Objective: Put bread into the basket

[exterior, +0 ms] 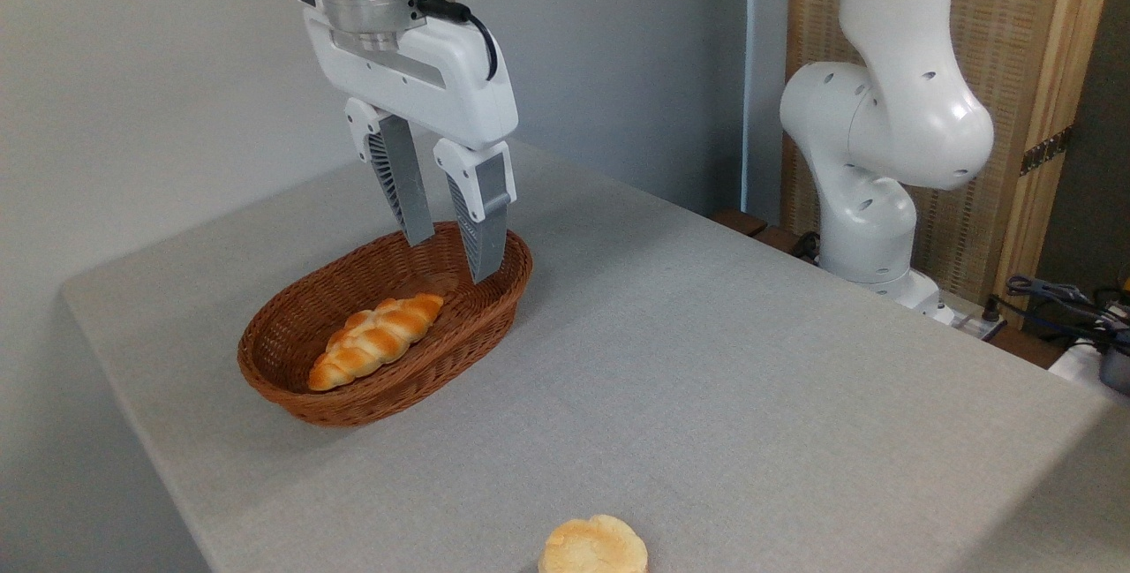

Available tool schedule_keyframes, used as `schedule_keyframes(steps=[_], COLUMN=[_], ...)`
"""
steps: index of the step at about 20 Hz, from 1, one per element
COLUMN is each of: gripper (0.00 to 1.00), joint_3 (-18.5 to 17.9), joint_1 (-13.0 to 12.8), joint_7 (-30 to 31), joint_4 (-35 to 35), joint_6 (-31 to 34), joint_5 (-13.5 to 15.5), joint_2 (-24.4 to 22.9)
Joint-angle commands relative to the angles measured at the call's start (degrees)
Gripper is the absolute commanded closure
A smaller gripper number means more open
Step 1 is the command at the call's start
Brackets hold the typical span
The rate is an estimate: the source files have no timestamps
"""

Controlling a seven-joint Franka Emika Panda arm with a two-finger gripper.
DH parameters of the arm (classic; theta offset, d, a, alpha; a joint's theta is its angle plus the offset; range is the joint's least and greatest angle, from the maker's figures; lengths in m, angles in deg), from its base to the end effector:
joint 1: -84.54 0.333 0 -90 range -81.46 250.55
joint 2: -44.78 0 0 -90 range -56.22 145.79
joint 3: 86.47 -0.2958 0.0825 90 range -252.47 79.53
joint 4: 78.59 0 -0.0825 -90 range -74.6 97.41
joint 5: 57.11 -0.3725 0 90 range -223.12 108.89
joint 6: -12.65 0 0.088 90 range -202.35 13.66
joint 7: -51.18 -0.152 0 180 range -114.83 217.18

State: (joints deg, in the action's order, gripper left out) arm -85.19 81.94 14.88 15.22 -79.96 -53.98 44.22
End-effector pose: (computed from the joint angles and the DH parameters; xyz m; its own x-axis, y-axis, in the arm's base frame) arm 0.5407 -0.0448 0.5381 0.7660 -0.6424 0.0231 -0.6427 -0.7645 0.0504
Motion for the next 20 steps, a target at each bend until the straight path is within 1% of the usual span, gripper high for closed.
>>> schedule_keyframes(steps=[1,8,11,13,14,16,17,20], gripper=[0.00,0.00,0.00,0.00,0.00,0.00,0.00,0.00], joint_3=[-0.5,-0.8,-2.4,-2.9,-3.9,-4.4,-4.6,-7.3], joint_1=[-0.2,-0.3,-0.3,-0.2,-0.3,-0.3,-0.3,-0.3], joint_7=[-1.0,-1.7,-5.9,-6.1,-6.2,-7.0,-9.1,-17.6], joint_4=[-0.5,-0.2,0.1,1.1,2.0,4.7,6.8,10.2], joint_6=[0.4,0.2,0.1,-3.1,-5.5,-10.5,-12.5,-17.4], joint_5=[-0.4,-0.4,-0.2,-0.3,-0.3,-0.4,-0.4,-0.5], joint_2=[-0.2,-0.4,-0.5,-0.5,-0.5,-0.5,-0.6,-0.6])
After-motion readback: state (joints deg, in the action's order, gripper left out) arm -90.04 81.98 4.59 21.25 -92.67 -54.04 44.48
